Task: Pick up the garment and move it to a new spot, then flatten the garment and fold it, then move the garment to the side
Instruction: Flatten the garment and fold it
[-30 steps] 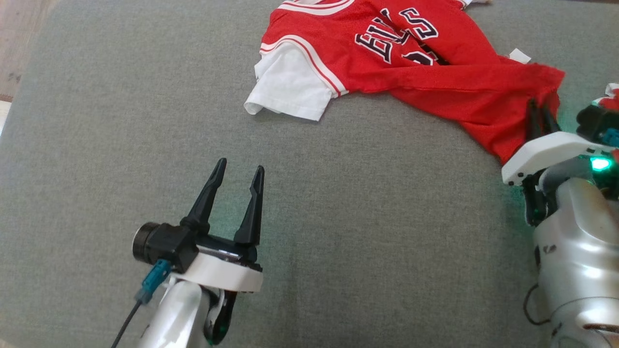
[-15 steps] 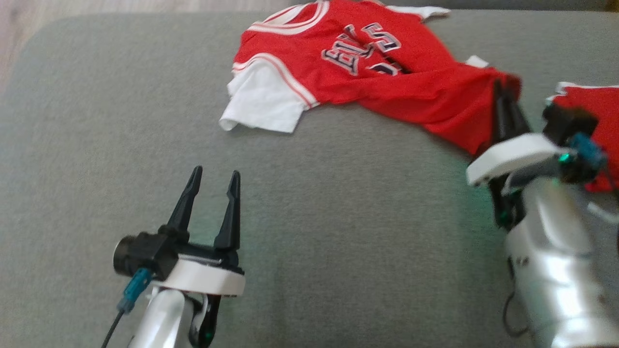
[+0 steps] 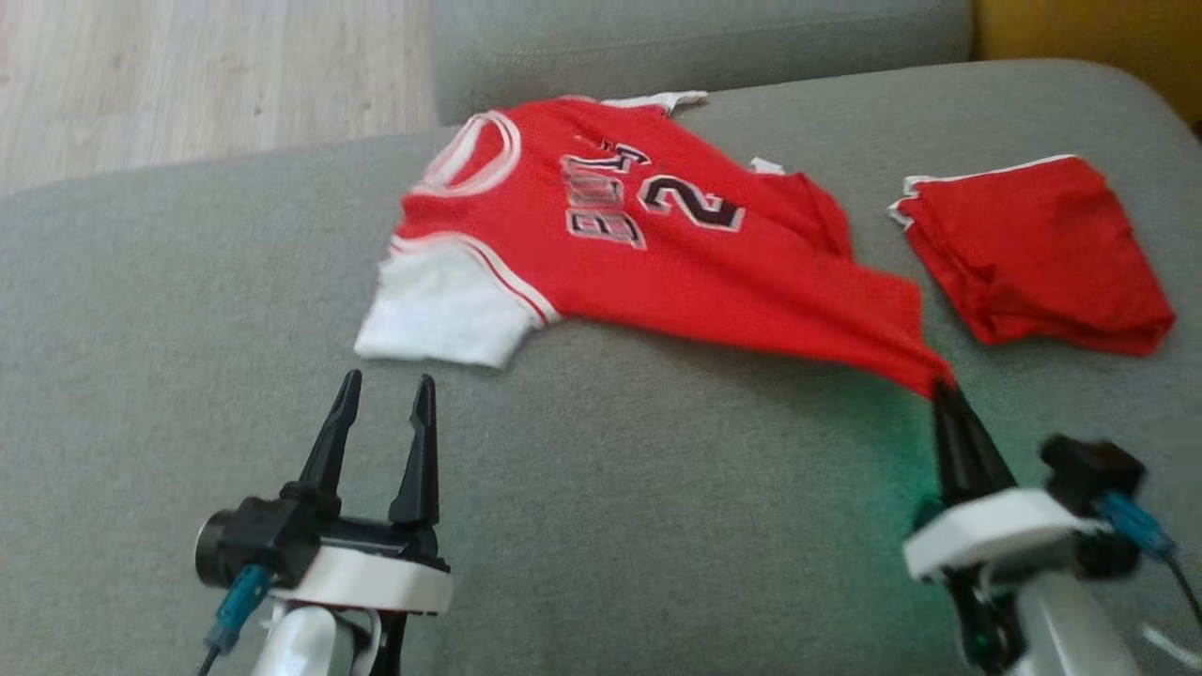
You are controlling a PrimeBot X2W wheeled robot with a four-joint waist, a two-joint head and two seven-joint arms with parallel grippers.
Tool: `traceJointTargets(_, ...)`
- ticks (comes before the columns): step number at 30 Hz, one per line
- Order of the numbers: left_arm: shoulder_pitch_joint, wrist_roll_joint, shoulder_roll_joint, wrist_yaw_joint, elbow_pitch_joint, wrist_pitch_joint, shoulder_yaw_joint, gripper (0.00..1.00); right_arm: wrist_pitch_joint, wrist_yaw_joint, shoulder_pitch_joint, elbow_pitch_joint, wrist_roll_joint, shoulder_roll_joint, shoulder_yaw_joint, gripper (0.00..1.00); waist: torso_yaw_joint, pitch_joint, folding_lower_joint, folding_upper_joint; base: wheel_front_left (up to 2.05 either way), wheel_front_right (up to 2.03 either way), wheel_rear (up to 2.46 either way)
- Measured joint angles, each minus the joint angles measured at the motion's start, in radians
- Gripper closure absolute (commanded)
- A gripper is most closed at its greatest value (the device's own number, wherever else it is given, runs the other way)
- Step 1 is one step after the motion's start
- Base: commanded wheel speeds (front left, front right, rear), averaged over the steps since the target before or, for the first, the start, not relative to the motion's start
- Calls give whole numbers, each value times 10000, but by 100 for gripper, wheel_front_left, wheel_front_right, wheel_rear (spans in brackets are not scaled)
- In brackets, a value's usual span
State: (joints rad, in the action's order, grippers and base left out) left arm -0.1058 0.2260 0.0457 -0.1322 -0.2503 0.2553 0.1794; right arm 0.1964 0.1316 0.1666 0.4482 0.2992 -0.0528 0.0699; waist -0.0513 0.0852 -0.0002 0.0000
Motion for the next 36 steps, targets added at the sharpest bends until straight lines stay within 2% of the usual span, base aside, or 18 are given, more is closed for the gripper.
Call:
traceJointTargets(5, 52, 0, 0, 0, 40, 0, -33, 0, -378, 0, -804, -510, -360, 50, -1229, 100, -195, -204, -1, 0, 0, 0, 0)
traceJointTargets(10, 53, 2, 0, 0, 54, 0, 8, 0, -727, 0, -793, -842, -792, 75, -1653, 100, -147, -163, 1, 0, 0, 0, 0)
traceJointTargets(23, -527, -313, 27, 0, -579, 0, -242, 0, -518, 0, -729, -968, -826, 75, -1028, 100, -332, 486, 3, 0, 0, 0, 0)
traceJointTargets(31, -1709, -813, 339, 105, -2412, -146, -339, 0, -280, 0, -560, -936, -911, 75, -803, 100, -430, 787, 2, 0, 0, 0, 0)
traceJointTargets(36, -2822, -945, 591, 192, -3720, -993, -290, 0, -176, -2, -348, -922, -911, 75, -757, 100, -474, 1017, 3, 0, 0, 0, 0)
